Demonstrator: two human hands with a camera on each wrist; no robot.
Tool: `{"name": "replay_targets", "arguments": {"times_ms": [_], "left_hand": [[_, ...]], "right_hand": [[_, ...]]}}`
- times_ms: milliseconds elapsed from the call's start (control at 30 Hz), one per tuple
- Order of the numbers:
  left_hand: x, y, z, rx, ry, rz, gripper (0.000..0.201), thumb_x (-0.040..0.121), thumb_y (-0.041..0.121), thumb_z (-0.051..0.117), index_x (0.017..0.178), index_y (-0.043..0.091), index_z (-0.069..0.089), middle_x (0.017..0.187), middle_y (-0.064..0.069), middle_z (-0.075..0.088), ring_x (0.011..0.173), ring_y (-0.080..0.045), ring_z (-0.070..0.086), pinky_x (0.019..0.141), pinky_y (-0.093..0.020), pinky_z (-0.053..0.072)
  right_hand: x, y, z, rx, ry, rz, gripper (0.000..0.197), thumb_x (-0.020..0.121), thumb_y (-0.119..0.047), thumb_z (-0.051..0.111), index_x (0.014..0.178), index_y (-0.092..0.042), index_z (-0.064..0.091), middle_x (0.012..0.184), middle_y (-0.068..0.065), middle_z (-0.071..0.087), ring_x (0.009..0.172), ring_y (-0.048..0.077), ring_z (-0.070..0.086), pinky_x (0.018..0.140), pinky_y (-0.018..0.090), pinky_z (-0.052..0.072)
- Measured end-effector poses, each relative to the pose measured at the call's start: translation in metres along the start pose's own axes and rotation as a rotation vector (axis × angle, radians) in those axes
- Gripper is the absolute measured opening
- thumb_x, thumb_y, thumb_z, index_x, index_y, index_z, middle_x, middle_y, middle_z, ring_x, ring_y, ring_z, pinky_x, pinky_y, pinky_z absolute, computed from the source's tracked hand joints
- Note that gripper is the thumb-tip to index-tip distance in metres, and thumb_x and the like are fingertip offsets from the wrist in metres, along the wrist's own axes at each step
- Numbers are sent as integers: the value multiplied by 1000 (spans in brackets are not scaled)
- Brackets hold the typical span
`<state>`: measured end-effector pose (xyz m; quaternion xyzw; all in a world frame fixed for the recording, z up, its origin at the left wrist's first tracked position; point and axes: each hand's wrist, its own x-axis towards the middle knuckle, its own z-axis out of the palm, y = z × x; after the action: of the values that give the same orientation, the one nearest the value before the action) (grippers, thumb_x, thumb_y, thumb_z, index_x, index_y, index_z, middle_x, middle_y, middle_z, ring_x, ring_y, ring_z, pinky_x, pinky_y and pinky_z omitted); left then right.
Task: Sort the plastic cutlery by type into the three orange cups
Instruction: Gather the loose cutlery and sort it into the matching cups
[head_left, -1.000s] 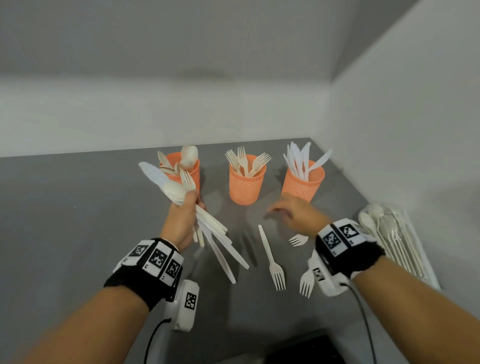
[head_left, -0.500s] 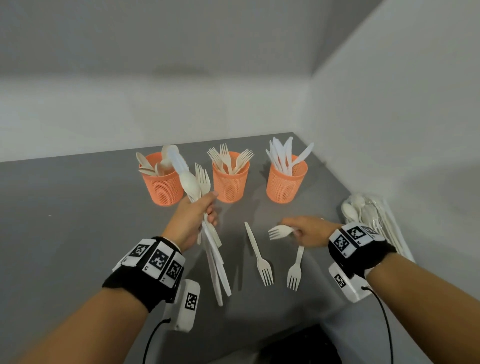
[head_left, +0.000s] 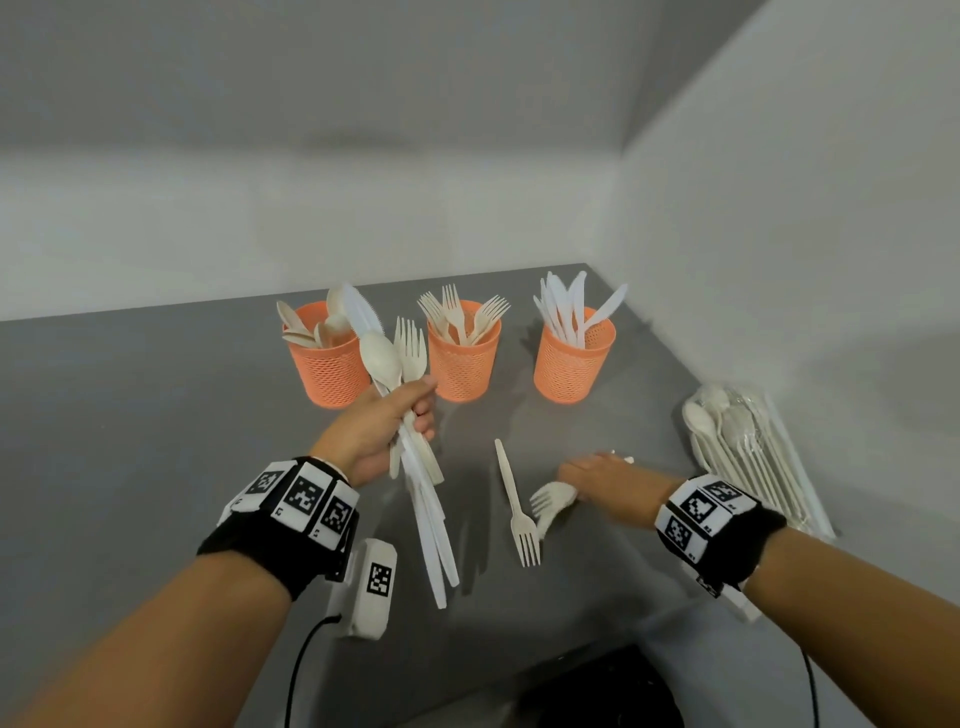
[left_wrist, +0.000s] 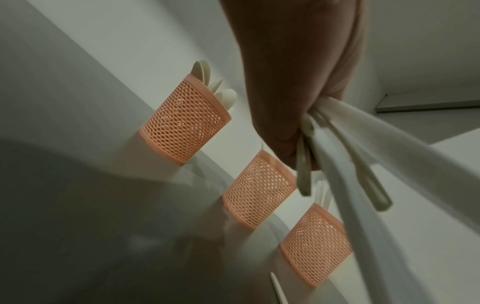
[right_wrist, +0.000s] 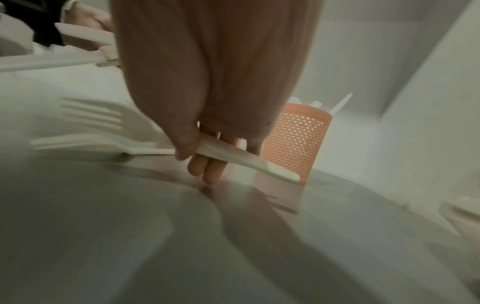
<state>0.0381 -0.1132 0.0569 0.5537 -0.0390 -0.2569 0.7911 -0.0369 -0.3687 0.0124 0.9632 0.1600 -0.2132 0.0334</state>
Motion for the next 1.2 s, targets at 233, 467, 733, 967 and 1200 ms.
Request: {"name": "replay_targets", "arguments": {"times_ms": [233, 467, 733, 967, 1200], "left_hand": [[-6, 5, -5, -102, -22, -103, 28, 95, 16, 47, 67, 14, 41, 45, 2, 39, 38, -9, 41, 46, -22, 46], [-10, 14, -14, -175, 85, 4, 23, 95, 10, 47, 72, 14, 42, 45, 5, 35, 36, -6, 34, 39, -19, 38], [-7, 9, -29, -116, 266, 159, 12, 95, 8, 45, 84, 13, 44, 52, 3, 30, 37, -6, 28, 36, -17, 29], [-8, 10, -31, -19, 206, 236, 13, 91, 15, 57, 82, 15, 46, 55, 2, 29, 39, -6, 31, 40, -18, 34], [-10, 17, -23, -60, 211, 286, 23, 80, 26, 66, 97, 11, 63, 77, -4, 68, 73, -14, 67, 70, -26, 57]], "right_hand": [[32, -28, -5, 112, -22, -59, 43, 92, -19, 48, 134, -15, 38, 124, 16, 54, 116, 31, 47, 98, 40, 34], [53, -44, 0, -80, 127, -5, 35, 95, -25, 43, 124, -4, 44, 129, 12, 44, 118, 27, 42, 98, 36, 32], [59, -60, -10, 196, 246, 29, 24, 95, -5, 37, 117, 0, 45, 120, 18, 51, 99, 28, 49, 76, 30, 31], [61, -92, -78, 899, 683, 6, 35, 99, -18, 32, 132, -7, 34, 75, -3, 51, 64, 9, 48, 70, 28, 38], [76, -157, -114, 774, 568, -248, 26, 90, -2, 37, 115, 3, 45, 103, 14, 47, 90, 22, 51, 81, 23, 41]]}}
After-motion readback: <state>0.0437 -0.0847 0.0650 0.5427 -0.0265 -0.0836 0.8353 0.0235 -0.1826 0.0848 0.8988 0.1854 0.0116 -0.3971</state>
